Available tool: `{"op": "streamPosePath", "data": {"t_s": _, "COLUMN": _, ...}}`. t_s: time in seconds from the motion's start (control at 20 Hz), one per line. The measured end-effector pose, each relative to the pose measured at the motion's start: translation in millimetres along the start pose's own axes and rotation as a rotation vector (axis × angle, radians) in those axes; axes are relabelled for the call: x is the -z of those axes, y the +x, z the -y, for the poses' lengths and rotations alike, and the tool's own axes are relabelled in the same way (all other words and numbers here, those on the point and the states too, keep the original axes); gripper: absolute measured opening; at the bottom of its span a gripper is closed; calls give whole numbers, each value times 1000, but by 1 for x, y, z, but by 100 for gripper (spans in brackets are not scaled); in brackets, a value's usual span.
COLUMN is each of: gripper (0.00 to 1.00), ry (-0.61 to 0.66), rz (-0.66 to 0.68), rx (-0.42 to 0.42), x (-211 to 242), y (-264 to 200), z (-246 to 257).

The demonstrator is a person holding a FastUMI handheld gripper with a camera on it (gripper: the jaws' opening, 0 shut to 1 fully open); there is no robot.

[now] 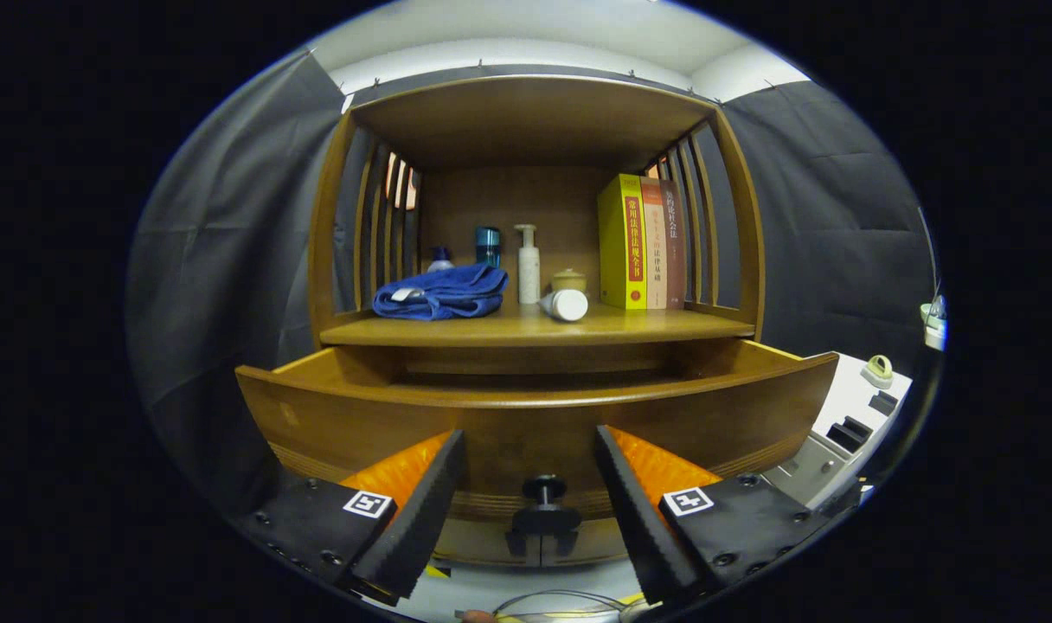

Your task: Pull open the drawer, take out the items inside it, and place them on the countertop above the cabinet.

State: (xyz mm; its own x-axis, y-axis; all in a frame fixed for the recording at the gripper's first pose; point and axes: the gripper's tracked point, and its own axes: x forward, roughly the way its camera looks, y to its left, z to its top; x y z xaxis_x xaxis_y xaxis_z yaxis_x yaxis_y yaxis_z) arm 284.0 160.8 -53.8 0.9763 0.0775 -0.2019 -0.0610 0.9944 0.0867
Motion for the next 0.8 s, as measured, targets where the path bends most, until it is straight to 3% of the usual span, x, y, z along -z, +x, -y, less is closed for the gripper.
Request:
{"op": "streamPosePath", "data": {"t_s": 0.4, "gripper": 98, "ry": -30, "rz": -13, "rx": -16, "x": 1, "y": 60, "z": 4}}
{"op": "streamPosePath", "data": {"t_s": 0.8, "gripper": 98, "ry": -25, "rz": -23, "rx": -29, "x": -1, "y": 89, "z": 6}}
